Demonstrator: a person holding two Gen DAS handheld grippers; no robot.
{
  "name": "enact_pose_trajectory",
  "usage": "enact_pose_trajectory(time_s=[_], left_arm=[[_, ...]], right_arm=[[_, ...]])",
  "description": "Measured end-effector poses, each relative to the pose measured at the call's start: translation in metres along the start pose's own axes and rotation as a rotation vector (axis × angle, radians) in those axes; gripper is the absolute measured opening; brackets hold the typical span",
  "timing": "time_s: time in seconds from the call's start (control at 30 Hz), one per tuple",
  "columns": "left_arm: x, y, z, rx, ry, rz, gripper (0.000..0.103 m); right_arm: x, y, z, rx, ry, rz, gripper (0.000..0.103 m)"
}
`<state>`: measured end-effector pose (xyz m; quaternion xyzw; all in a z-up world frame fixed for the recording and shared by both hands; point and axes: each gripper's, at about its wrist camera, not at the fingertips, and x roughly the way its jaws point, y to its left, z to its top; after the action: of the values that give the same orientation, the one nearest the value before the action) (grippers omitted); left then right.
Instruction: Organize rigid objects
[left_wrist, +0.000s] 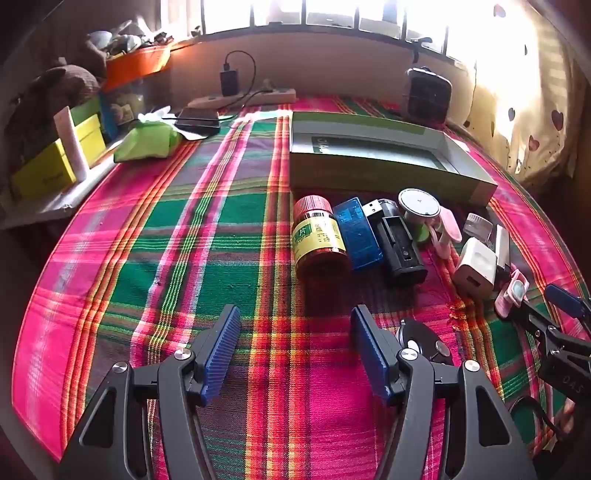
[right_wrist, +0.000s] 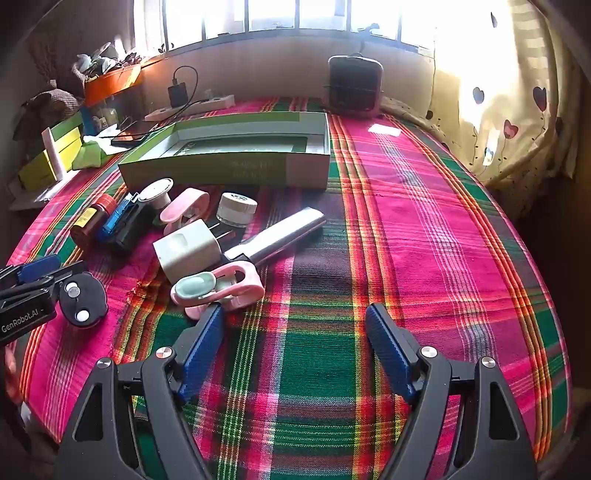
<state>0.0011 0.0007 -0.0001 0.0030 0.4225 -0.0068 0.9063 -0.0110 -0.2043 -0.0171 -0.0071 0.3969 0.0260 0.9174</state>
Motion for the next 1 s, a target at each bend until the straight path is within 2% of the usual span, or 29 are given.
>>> enact_pose_trajectory(time_s=[1.0], left_arm=[[-0.0007,0.0002,-0.0006,0.000,-0.006,0.000,0.062]], right_arm=[[0.0001,-0.0001,0.0011,-0.002,0.011,0.001,0.078]])
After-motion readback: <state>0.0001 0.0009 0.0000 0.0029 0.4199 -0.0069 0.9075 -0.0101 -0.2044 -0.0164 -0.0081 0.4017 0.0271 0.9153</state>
